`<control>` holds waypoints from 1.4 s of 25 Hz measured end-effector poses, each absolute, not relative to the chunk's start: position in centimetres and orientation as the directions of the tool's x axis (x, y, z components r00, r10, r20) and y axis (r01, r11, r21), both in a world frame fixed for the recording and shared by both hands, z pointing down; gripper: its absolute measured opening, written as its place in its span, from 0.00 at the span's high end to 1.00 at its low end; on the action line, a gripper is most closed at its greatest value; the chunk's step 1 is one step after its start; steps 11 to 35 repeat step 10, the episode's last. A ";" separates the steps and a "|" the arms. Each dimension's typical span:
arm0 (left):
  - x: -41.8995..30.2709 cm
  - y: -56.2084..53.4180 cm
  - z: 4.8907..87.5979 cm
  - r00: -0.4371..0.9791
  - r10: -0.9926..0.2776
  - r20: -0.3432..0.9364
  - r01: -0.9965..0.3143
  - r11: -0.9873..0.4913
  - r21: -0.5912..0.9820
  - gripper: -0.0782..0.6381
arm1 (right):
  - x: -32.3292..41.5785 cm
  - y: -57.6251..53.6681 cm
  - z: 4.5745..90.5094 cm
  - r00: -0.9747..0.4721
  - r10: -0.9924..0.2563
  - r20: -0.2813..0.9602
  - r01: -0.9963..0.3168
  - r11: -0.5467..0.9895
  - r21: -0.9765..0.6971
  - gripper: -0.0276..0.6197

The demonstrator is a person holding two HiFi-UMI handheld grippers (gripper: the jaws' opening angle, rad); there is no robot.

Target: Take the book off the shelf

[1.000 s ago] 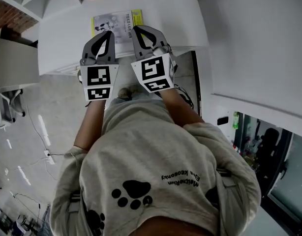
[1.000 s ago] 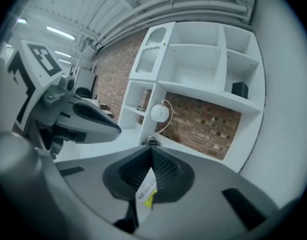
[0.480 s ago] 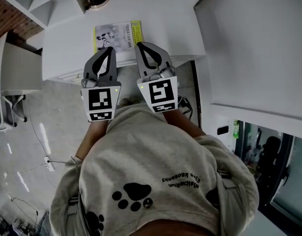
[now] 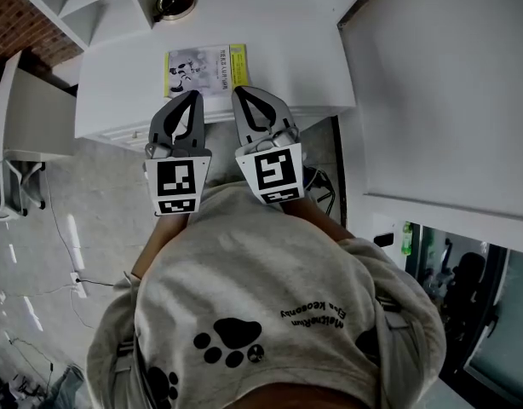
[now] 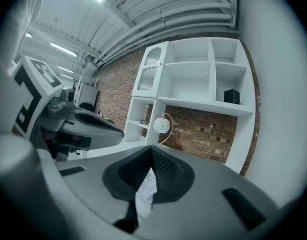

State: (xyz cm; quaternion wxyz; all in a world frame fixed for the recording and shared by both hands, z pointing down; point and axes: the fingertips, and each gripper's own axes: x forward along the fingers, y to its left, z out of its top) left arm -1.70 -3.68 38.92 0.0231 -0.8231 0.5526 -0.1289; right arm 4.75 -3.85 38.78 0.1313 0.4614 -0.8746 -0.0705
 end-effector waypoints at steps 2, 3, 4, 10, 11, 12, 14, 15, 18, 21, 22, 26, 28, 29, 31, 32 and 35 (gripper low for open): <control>-1.4 -3.7 38.8 0.351 -0.919 0.181 -0.906 -0.382 -0.182 0.88 | 5.1 -4.0 38.8 -0.543 -0.824 0.162 -0.786 0.567 0.246 0.93; -1.3 -3.8 38.8 0.350 -0.920 0.179 -0.907 -0.380 -0.181 0.88 | 5.2 -4.0 38.8 -0.546 -0.822 0.162 -0.785 0.569 0.246 0.93; -1.1 -3.8 38.8 0.349 -0.920 0.176 -0.907 -0.379 -0.181 0.88 | 5.3 -4.0 38.8 -0.548 -0.821 0.162 -0.783 0.571 0.247 0.93; -0.3 -3.8 38.9 0.354 -0.921 0.163 -0.904 -0.382 -0.192 0.88 | 5.6 -4.1 39.2 -0.557 -0.815 0.160 -0.776 0.579 0.249 0.93; -0.3 -3.8 38.9 0.354 -0.921 0.163 -0.904 -0.382 -0.192 0.88 | 5.6 -4.1 39.2 -0.557 -0.815 0.160 -0.776 0.579 0.249 0.93; -0.3 -3.8 38.9 0.354 -0.921 0.163 -0.904 -0.382 -0.192 0.88 | 5.6 -4.1 39.2 -0.557 -0.815 0.160 -0.776 0.579 0.249 0.93; -0.3 -3.8 38.9 0.354 -0.921 0.163 -0.904 -0.382 -0.192 0.88 | 5.6 -4.1 39.2 -0.557 -0.815 0.160 -0.776 0.579 0.249 0.93; -0.3 -3.8 38.9 0.354 -0.921 0.163 -0.904 -0.382 -0.192 0.88 | 5.6 -4.1 39.2 -0.557 -0.815 0.160 -0.776 0.579 0.249 0.93; -0.3 -3.8 38.9 0.354 -0.921 0.163 -0.904 -0.382 -0.192 0.88 | 5.6 -4.1 39.2 -0.557 -0.815 0.160 -0.776 0.579 0.249 0.93; -0.3 -3.8 38.9 0.354 -0.921 0.163 -0.904 -0.382 -0.192 0.88 | 5.6 -4.1 39.2 -0.557 -0.815 0.160 -0.776 0.579 0.249 0.93; -0.3 -3.8 38.9 0.354 -0.921 0.163 -0.904 -0.382 -0.192 0.88 | 5.6 -4.1 39.2 -0.557 -0.815 0.160 -0.776 0.579 0.249 0.93; -0.3 -3.8 38.9 0.354 -0.921 0.163 -0.904 -0.382 -0.192 0.88 | 5.6 -4.1 39.2 -0.557 -0.815 0.160 -0.776 0.579 0.249 0.93; -0.3 -3.8 38.9 0.354 -0.921 0.163 -0.904 -0.382 -0.192 0.88 | 5.6 -4.1 39.2 -0.557 -0.815 0.160 -0.776 0.579 0.249 0.93; -0.3 -3.8 38.9 0.354 -0.921 0.163 -0.904 -0.382 -0.192 0.88 | 5.6 -4.1 39.2 -0.557 -0.815 0.160 -0.776 0.579 0.249 0.93; -0.3 -3.8 38.9 0.354 -0.921 0.163 -0.904 -0.382 -0.192 0.88 | 5.6 -4.1 39.2 -0.557 -0.815 0.160 -0.776 0.579 0.249 0.93; -0.3 -3.8 38.9 0.354 -0.921 0.163 -0.904 -0.382 -0.192 0.88 | 5.6 -4.1 39.2 -0.557 -0.815 0.160 -0.776 0.579 0.249 0.93; -0.3 -3.8 38.9 0.354 -0.921 0.163 -0.904 -0.382 -0.192 0.88 | 5.6 -4.1 39.2 -0.557 -0.815 0.160 -0.776 0.579 0.249 0.93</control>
